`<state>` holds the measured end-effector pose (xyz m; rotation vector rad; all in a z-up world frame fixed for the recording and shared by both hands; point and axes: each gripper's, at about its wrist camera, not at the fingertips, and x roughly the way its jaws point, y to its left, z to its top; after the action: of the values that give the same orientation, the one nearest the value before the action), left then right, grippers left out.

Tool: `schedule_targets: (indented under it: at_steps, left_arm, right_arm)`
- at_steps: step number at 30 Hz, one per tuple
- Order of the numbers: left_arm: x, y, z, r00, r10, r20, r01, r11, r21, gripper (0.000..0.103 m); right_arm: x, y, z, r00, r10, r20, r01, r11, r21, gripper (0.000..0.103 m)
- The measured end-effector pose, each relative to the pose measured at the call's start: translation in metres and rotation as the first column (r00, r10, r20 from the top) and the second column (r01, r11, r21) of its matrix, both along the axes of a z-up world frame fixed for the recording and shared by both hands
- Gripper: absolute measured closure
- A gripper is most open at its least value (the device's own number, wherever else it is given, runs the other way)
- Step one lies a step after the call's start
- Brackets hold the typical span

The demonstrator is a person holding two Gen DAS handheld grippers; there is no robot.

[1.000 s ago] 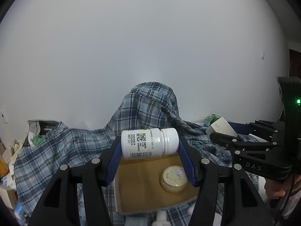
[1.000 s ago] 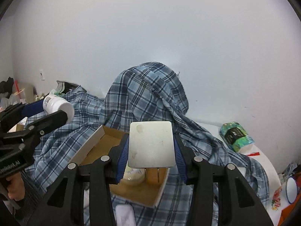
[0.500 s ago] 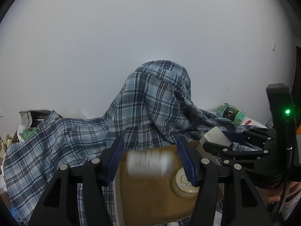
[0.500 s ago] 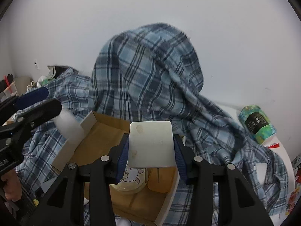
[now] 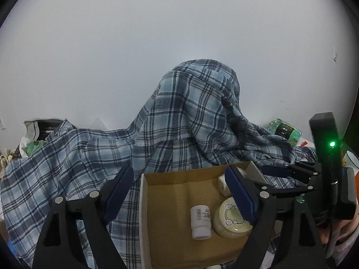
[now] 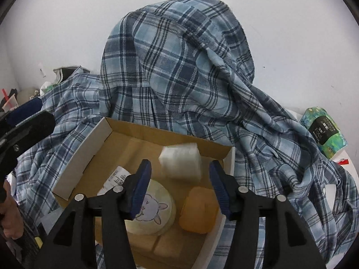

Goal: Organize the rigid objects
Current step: 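Release the pill bottle and plug into the box, opening both tools, then withdraw both tools from the box back over the bed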

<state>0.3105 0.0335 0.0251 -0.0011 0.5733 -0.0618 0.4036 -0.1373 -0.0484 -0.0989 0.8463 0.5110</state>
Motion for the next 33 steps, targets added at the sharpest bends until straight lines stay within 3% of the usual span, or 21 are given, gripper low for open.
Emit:
schedule_targets:
  at_steps: [6,16,23,33]
  left_arm:
    - [-0.009,-0.001,0.012,1.0,0.005,0.017,-0.005,1.0,0.001,0.018]
    - [-0.07,-0.008,0.043,0.995,-0.009,0.101,0.006,1.0,0.022,0.018]
    - [-0.124,-0.012,0.043,0.986,-0.01,0.167,0.001,0.999,0.053,0.018]
    - [-0.169,-0.01,0.015,0.992,-0.015,0.125,0.01,0.999,0.042,0.018]
  right_arm:
    - [-0.019,-0.012,0.031,0.998,-0.007,0.058,0.006,1.0,0.017,0.049]
    - [-0.086,-0.026,0.074,0.987,-0.013,0.163,0.007,0.999,0.034,0.048]
    - [-0.133,-0.032,0.068,0.981,-0.031,0.194,0.026,0.999,0.029,0.045]
    - [-0.174,-0.026,0.031,0.986,-0.018,0.166,0.017,1.0,0.005,0.045]
